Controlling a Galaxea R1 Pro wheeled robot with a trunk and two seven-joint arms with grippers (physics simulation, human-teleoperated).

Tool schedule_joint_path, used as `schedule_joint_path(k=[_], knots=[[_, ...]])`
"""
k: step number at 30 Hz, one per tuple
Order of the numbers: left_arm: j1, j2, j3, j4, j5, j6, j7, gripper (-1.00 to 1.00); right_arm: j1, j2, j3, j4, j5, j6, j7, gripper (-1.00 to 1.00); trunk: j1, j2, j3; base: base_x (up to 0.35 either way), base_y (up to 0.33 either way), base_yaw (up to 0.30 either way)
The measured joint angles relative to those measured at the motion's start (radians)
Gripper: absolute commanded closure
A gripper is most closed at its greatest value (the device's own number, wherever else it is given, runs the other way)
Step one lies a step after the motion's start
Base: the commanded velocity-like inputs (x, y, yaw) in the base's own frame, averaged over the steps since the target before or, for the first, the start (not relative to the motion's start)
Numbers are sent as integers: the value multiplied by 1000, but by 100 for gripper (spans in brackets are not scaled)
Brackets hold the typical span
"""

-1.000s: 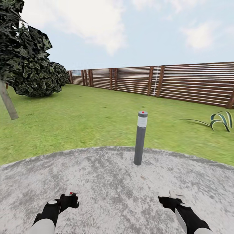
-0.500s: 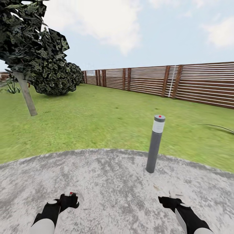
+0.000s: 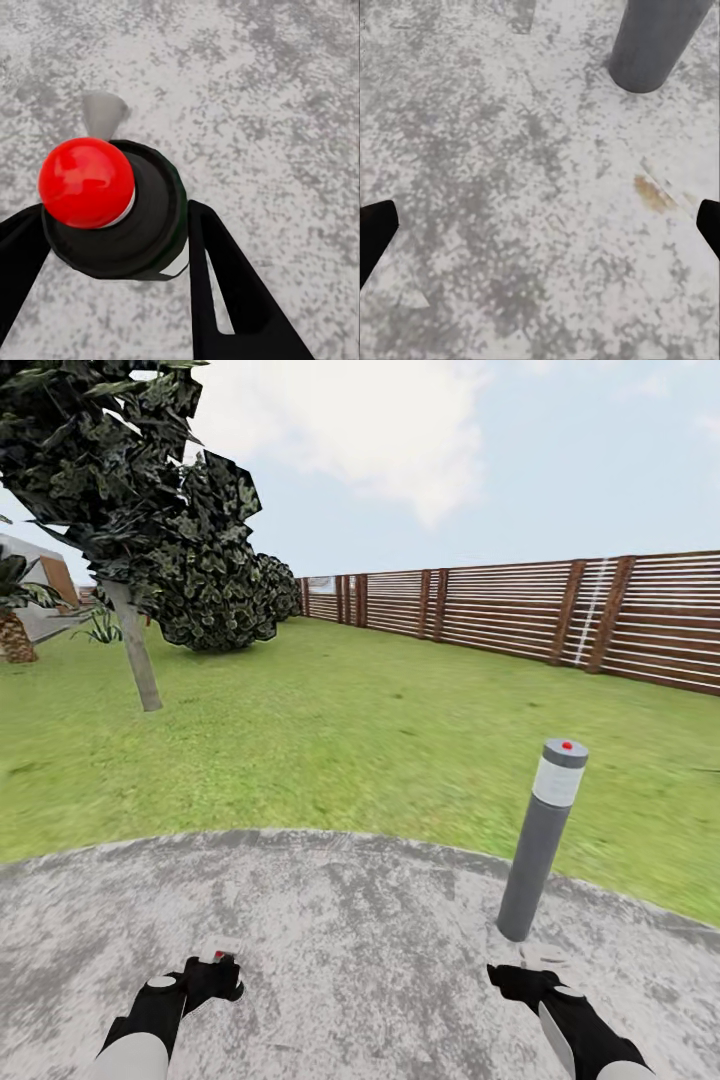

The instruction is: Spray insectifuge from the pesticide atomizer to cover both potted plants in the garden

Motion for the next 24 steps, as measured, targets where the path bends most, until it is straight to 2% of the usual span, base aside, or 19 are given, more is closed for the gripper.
schedule_joint_path(k=[10,24], knots=[[1,0,0,0,0,0,0,100,0,0,0,0,0,0,0,-100,0,0,0,308,0,251],[1,-2,0,2,-1,0,0,100,0,0,0,0,0,0,0,-100,1,0,0,19,0,251]])
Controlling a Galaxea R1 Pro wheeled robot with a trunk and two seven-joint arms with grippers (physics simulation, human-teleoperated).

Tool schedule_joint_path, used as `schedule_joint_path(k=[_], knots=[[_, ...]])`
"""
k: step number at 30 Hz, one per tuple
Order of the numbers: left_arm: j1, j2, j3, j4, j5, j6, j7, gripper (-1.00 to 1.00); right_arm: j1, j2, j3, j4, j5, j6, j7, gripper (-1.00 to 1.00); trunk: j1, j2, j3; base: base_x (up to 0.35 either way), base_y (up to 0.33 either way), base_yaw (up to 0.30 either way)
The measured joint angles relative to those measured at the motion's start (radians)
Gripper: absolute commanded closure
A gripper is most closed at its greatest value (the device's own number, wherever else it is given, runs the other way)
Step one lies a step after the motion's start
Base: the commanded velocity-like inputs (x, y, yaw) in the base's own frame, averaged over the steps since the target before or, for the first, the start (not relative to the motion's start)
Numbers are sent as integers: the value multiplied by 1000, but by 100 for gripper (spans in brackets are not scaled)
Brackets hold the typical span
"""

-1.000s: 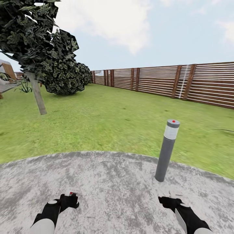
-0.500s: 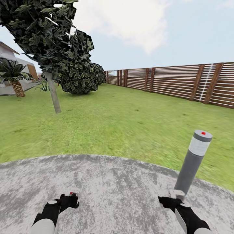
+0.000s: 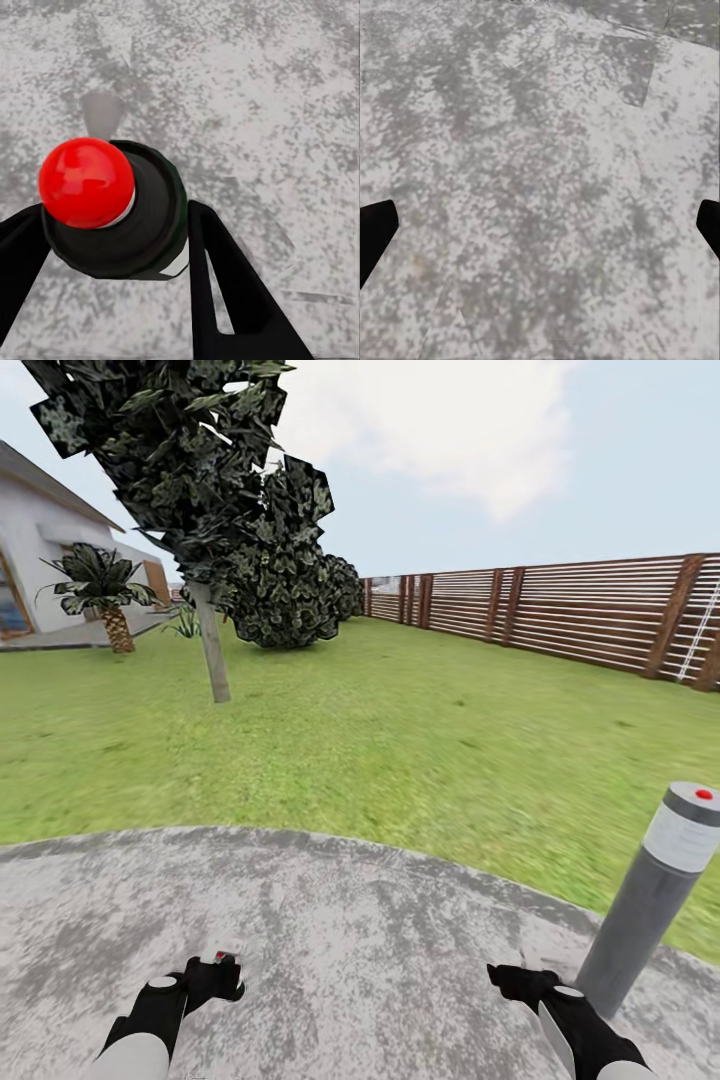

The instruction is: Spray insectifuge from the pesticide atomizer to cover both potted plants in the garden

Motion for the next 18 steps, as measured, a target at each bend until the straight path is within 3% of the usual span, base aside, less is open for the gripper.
schedule_joint_path(k=[5,18], knots=[[0,1,0,0,0,0,0,100,0,0,0,0,0,0,-1,-100,0,0,0,183,0,251],[-1,1,0,0,0,0,0,100,0,0,0,0,0,0,-1,-100,-1,0,0,329,58,252]])
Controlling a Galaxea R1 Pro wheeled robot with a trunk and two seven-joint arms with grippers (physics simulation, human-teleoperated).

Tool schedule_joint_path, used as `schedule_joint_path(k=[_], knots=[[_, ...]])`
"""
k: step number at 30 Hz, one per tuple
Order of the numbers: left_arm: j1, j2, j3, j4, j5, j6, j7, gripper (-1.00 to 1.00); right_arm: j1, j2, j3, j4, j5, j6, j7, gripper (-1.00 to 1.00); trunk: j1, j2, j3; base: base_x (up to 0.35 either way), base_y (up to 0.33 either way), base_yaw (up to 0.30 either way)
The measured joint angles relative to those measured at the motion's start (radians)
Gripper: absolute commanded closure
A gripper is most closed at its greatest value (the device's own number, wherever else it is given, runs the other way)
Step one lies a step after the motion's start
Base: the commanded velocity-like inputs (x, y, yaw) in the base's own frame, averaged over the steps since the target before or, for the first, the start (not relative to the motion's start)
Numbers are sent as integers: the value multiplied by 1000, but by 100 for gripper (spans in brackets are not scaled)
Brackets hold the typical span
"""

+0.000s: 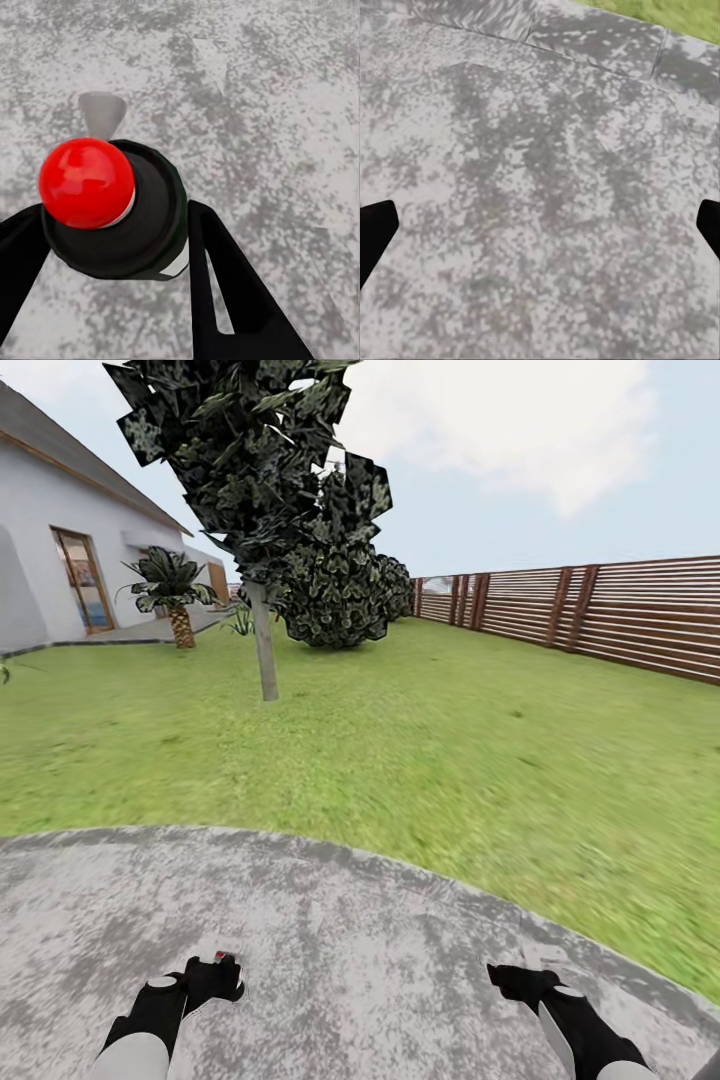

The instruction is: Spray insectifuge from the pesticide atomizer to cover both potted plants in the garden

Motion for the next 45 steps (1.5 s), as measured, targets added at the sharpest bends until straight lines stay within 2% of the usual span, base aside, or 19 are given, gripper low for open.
schedule_joint_path(k=[34,45], knots=[[0,0,0,0,0,0,0,100,0,0,0,0,0,0,0,-100,0,0,0,329,17,252],[1,-1,0,0,0,0,0,100,1,1,0,0,0,0,0,-100,1,0,0,74,0,252]])
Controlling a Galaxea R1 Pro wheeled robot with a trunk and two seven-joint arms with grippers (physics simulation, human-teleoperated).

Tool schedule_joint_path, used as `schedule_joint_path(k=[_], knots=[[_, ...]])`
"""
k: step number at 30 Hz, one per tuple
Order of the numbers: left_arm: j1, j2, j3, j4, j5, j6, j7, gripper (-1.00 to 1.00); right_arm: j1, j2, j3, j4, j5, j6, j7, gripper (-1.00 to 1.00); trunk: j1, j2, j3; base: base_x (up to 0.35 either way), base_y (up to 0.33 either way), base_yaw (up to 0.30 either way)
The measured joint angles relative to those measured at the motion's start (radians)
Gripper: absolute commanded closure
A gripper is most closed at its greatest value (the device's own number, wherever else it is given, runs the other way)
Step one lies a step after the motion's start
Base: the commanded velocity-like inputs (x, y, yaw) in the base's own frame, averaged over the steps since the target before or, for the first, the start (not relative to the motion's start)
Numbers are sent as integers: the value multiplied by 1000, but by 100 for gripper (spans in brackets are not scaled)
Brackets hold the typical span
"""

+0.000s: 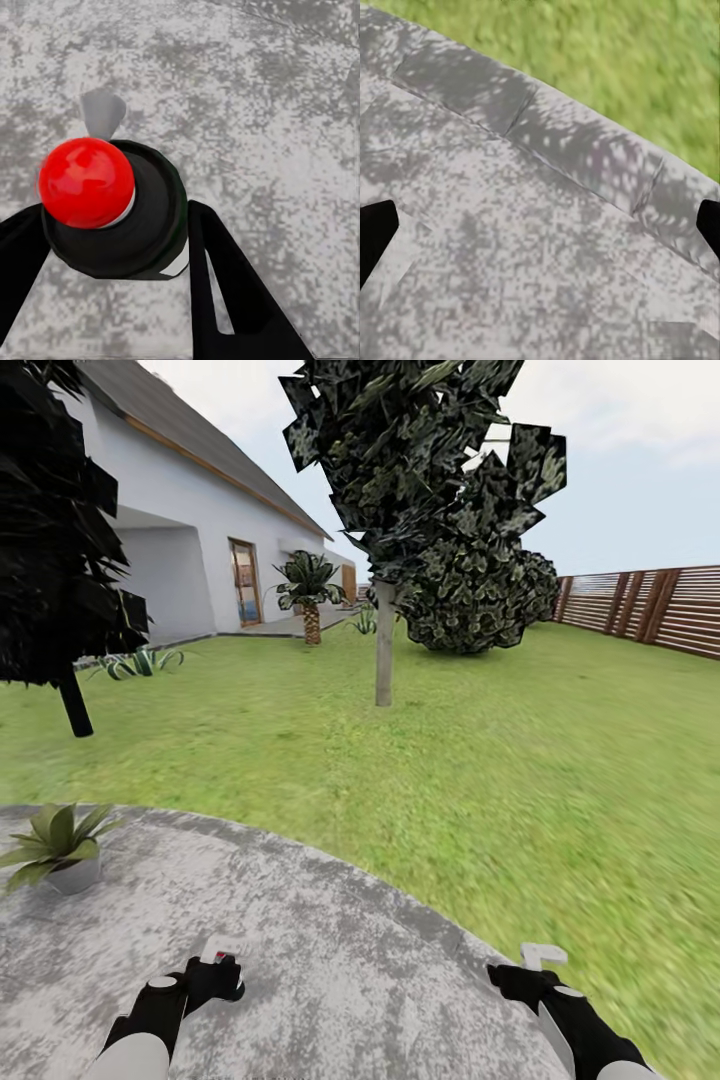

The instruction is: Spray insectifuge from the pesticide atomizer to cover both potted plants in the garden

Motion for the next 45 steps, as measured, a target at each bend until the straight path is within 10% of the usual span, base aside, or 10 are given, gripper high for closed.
schedule_joint_path(k=[45], knots=[[-1,0,0,0,0,0,0,100,-1,-1,-2,0,0,0,2,-100,0,0,0,221,0,199]])
